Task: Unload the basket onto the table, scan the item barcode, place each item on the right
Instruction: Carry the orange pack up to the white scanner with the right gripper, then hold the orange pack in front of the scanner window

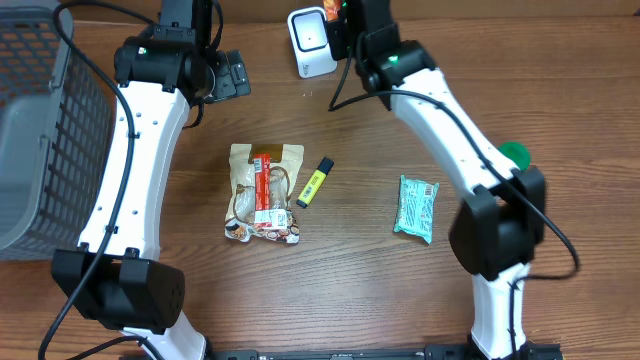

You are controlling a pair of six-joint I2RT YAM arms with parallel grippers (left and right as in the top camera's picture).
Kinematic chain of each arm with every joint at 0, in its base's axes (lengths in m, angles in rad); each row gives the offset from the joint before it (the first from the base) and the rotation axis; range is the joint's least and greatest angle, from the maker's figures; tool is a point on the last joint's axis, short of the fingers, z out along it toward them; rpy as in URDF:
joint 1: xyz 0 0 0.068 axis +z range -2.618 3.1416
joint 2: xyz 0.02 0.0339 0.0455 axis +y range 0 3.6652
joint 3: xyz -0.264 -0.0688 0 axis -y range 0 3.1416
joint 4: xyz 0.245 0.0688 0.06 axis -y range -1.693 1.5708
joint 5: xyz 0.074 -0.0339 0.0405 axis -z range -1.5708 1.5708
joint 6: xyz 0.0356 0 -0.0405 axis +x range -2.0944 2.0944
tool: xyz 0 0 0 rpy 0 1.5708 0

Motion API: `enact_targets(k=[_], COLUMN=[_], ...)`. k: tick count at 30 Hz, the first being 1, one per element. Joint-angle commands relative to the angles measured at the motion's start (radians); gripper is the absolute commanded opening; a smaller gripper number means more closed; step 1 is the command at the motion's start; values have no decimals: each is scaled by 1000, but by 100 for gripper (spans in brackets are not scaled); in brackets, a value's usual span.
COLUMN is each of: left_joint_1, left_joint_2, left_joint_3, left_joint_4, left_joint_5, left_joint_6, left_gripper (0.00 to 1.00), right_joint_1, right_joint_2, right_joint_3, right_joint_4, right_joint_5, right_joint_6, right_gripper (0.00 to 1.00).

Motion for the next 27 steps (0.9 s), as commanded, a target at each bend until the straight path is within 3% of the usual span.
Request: enact_targets(k=[1,11,27], left_joint_1=[-2,-2,-2], left_joint_2=[-26,-26,-26], left_joint_3=[21,21,21], left_joint_4=[0,0,0], left_joint_5=[-6,-6,-6], left_joint_6=[15,15,15], left_gripper=[100,100,100], right_joint_1=[2,2,23], right_joint_2=[60,192,218], right_joint_3=[-1,-1,-1], right_joint_4=[90,283,441], right_joint_5=[80,86,84], right_joint_6=[-10,-370,-716], right_gripper=[4,4,4])
